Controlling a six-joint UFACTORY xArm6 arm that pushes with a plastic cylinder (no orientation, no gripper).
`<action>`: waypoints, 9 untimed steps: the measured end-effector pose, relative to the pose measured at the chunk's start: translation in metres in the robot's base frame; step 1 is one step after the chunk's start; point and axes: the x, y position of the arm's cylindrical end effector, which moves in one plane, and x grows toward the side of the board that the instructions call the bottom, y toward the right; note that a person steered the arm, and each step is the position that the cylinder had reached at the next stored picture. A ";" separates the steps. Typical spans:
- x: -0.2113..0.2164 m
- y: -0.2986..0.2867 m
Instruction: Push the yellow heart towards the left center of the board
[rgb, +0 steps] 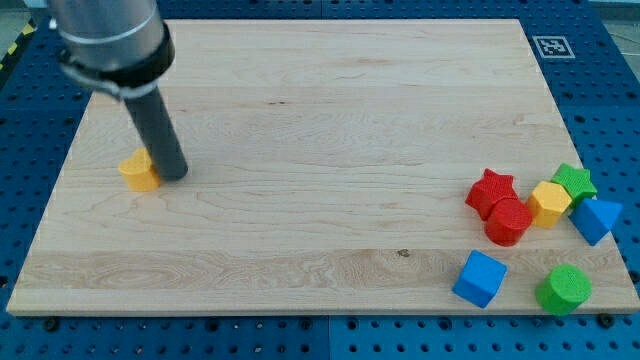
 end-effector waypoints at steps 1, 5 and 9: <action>0.022 0.000; 0.024 -0.076; -0.032 -0.073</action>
